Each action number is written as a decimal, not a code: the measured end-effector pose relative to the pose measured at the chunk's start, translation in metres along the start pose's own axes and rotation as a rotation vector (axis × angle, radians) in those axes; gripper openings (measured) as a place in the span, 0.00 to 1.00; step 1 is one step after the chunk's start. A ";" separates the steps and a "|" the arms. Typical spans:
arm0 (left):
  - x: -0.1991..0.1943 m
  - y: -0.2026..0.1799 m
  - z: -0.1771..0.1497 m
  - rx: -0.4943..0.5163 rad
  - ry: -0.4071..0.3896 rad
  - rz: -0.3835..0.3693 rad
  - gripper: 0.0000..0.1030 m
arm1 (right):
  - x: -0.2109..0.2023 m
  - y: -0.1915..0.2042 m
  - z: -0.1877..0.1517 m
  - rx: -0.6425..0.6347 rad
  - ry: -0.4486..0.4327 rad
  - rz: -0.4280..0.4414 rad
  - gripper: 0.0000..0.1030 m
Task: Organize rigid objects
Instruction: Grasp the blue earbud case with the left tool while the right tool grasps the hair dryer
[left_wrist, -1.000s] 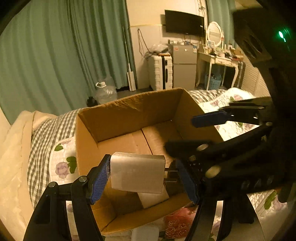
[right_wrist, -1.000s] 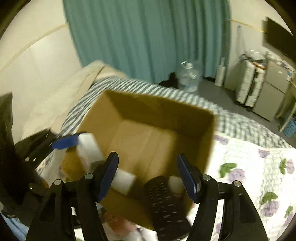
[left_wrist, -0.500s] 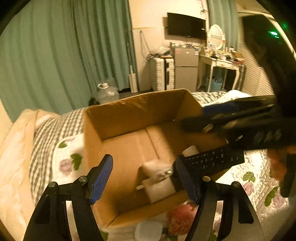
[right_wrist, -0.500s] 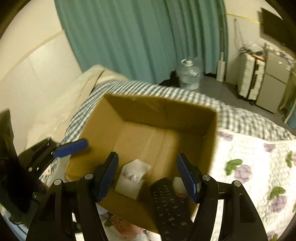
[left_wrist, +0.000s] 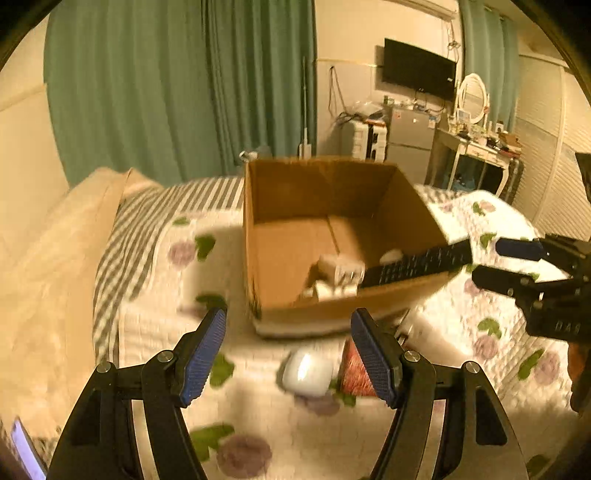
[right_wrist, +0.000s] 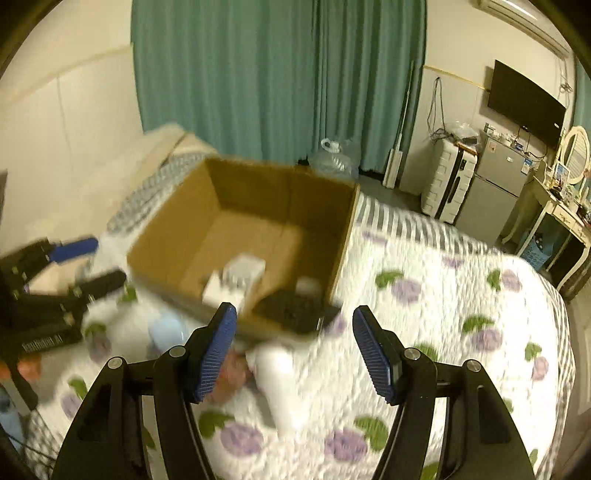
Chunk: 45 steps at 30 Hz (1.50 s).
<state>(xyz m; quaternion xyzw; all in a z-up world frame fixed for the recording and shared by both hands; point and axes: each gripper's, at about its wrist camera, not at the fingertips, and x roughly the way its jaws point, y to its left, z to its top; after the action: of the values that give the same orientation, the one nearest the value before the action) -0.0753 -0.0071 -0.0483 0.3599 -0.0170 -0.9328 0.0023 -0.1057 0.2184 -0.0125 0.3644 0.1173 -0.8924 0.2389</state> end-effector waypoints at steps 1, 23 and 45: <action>0.004 0.000 -0.005 -0.003 0.015 0.003 0.71 | 0.007 0.003 -0.008 -0.002 0.021 0.004 0.63; 0.079 -0.025 -0.055 0.087 0.236 -0.024 0.71 | 0.116 0.005 -0.059 0.005 0.292 0.005 0.56; 0.078 -0.055 -0.060 0.167 0.291 0.021 0.50 | 0.064 -0.007 -0.051 0.070 0.146 0.074 0.43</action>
<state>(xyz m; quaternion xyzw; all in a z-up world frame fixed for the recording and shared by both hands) -0.0930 0.0445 -0.1470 0.4900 -0.0977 -0.8661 -0.0152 -0.1189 0.2225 -0.0933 0.4406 0.0897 -0.8577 0.2495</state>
